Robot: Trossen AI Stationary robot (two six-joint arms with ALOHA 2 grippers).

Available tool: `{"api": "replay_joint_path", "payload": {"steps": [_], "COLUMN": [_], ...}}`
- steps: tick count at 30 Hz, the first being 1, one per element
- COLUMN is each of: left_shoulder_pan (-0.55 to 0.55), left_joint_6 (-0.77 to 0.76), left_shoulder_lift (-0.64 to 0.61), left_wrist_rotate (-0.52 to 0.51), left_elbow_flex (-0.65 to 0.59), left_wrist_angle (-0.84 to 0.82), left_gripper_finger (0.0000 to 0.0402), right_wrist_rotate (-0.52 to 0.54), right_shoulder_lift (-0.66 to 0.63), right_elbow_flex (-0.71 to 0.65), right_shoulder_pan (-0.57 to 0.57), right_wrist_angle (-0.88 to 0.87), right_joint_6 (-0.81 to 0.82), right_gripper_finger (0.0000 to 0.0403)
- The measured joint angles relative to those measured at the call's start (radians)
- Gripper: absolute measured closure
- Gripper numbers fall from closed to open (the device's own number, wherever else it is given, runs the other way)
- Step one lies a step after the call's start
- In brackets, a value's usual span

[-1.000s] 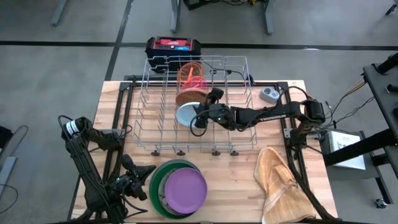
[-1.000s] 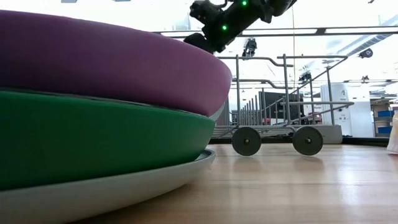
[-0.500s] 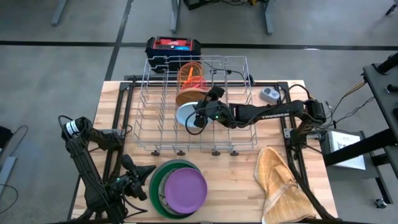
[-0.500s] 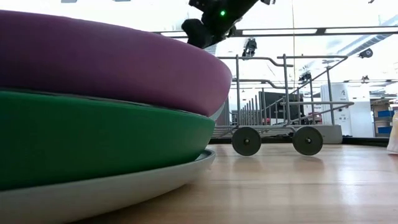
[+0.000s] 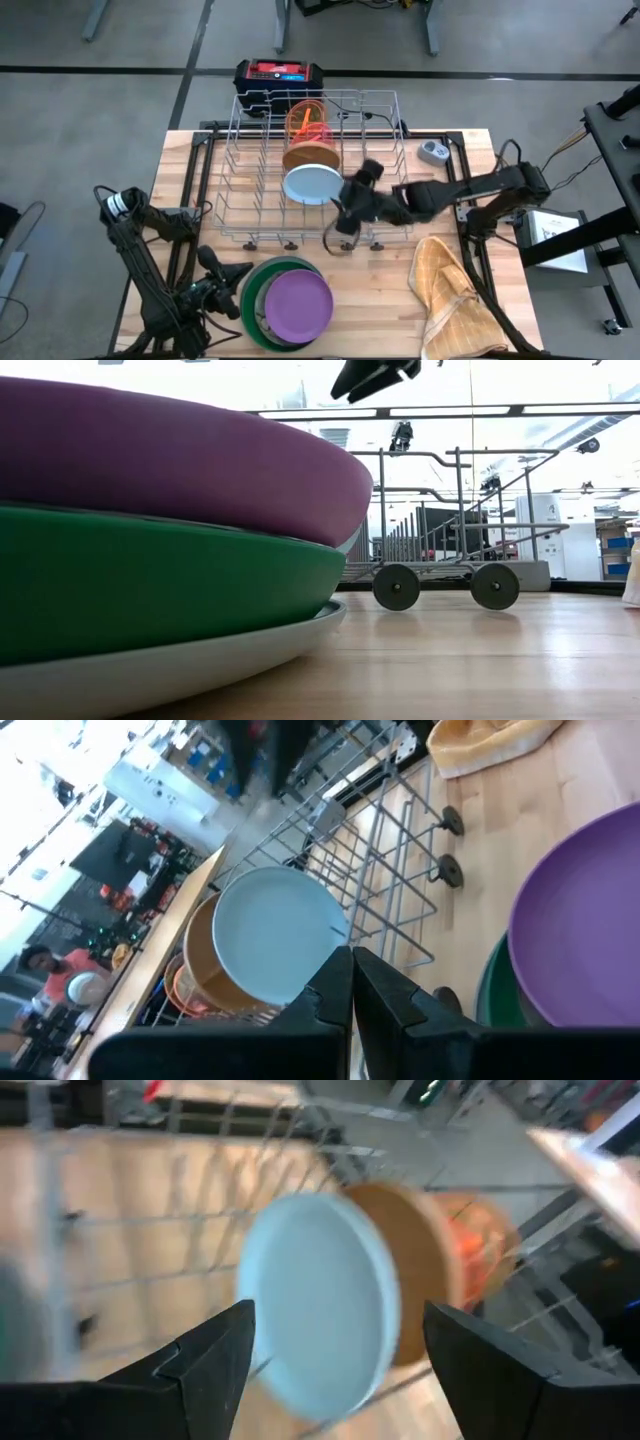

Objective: Sort dishes
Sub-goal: Put the purple plate into the dish rack

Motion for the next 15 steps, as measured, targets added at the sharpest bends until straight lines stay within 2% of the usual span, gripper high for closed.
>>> {"api": "replay_joint_path", "payload": {"steps": [8,11,15], "left_shoulder_pan": [0.101,0.146,0.175], "left_joint_6": [0.023,0.128,0.262], "left_shoulder_lift": [-0.002,-0.002,-0.002], "left_wrist_rotate": [0.042,0.134,0.278], "left_elbow_flex": [0.002,0.005,0.035], "left_wrist_angle": [0.036,0.108,0.224], "left_gripper_finger": [0.0401,0.0401,0.0401], "right_wrist_rotate": [-0.116,-0.178,-0.193], "right_shoulder_lift": [-0.011,-0.009,-0.009], "right_elbow_flex": [-0.04,-0.053,-0.094], "right_shoulder_pan": [0.174,0.226,0.286], "right_wrist_angle": [-0.063,-0.06,-0.043], "right_joint_6": [0.319,0.447,0.632], "right_gripper_finger": [0.0134,0.0127,0.0117]}}
